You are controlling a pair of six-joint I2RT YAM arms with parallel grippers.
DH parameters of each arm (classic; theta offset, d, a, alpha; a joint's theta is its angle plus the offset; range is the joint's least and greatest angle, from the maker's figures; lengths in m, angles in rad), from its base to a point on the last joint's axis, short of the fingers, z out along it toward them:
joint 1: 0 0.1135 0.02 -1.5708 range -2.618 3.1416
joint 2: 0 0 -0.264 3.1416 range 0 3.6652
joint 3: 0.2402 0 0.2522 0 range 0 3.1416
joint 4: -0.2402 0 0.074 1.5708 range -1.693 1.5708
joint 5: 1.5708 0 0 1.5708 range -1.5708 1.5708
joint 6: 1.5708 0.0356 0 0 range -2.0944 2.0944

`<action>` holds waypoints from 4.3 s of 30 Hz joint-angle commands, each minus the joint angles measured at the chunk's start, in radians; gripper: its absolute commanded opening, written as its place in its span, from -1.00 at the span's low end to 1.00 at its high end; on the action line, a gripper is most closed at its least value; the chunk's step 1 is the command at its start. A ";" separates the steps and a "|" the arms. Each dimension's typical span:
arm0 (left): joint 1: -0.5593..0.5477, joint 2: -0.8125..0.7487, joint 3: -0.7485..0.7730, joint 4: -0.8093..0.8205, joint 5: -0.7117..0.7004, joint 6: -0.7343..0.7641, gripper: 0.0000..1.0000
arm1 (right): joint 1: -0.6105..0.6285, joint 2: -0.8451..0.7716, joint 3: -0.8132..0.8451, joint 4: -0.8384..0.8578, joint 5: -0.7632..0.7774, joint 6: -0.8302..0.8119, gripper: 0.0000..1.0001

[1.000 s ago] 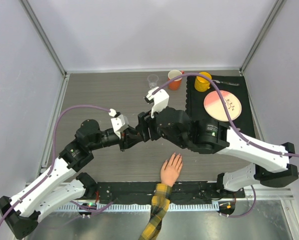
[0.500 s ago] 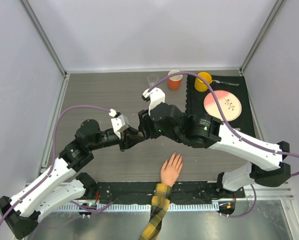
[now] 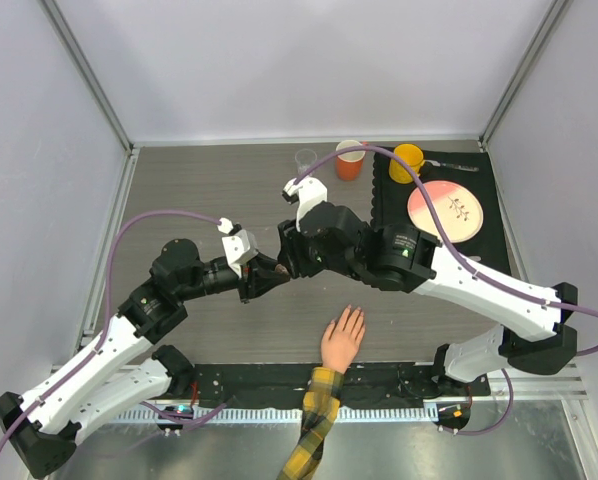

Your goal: Paint the nails

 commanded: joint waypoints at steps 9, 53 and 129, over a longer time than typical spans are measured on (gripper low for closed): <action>-0.002 -0.012 0.048 0.029 0.006 0.007 -1.00 | -0.011 -0.016 -0.024 0.069 -0.052 -0.009 -0.35; -0.001 0.018 0.053 0.036 0.066 -0.017 -1.00 | -0.006 -0.176 -0.149 0.221 0.003 -0.085 -0.98; 0.001 0.018 0.055 0.026 0.067 -0.007 -1.00 | -0.006 -0.203 -0.167 0.250 -0.058 -0.076 -0.98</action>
